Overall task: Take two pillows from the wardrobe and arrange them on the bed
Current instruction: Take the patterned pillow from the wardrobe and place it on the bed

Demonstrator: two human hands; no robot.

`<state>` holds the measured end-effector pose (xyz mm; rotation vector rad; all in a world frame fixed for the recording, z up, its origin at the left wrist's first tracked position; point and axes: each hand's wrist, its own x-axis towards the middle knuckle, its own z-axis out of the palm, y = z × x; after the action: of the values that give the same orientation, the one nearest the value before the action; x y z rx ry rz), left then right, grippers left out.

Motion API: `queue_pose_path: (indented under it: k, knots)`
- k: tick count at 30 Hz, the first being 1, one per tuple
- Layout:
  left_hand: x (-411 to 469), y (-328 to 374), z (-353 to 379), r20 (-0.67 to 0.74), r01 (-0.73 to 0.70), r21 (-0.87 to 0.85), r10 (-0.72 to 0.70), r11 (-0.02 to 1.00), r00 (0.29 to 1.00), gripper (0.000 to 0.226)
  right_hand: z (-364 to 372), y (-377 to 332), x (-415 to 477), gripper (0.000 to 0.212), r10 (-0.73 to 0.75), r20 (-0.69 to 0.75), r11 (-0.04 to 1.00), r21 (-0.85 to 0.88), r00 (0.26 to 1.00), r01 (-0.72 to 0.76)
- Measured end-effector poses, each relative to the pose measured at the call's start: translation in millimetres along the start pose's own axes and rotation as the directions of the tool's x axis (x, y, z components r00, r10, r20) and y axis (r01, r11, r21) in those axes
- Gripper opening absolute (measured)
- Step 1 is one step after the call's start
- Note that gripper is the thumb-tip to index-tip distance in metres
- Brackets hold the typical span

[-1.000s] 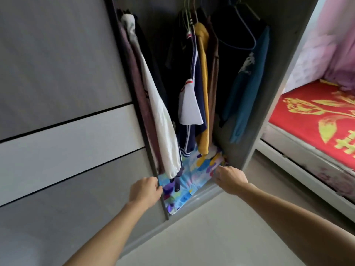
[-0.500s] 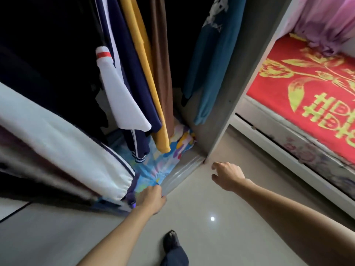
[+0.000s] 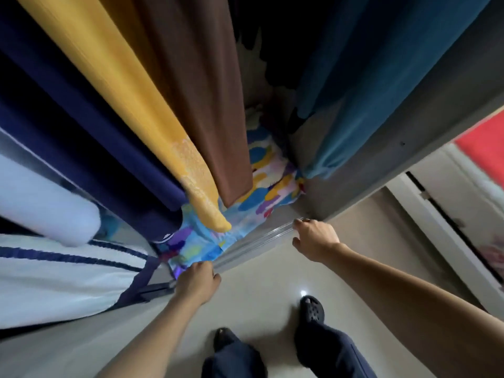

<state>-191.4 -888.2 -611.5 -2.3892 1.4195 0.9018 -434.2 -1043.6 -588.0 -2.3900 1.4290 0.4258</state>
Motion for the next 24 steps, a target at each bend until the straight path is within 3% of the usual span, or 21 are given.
queue_pose_path:
  k: [4,12,17,20,24]
  knots:
    - [80,-1,55,-0.076,0.08,-0.091,-0.087,0.993,0.993,0.021,58,18,84,0.037,-0.1,-0.023,0.995,-0.015,0.995,0.1]
    - [255,-49,140,-0.293,0.135,-0.239,-0.204,0.962,0.934,0.044,172,-2,272,0.068,-0.269,-0.122,0.954,-0.17,0.955,0.247]
    - [340,-93,142,-0.54,0.116,-0.175,-0.193,0.978,0.819,0.077,179,-44,371,0.082,-0.448,-0.351,0.888,-0.281,0.822,0.364]
    - [379,-110,138,-0.605,0.083,-0.156,-0.162,0.984,0.78,0.094,168,-70,412,0.092,-0.495,-0.438,0.864,-0.342,0.751,0.37]
    - [401,-113,146,-0.607,0.102,-0.18,-0.192,0.978,0.771,0.106,152,-89,449,0.104,-0.479,-0.454,0.874,-0.324,0.751,0.361]
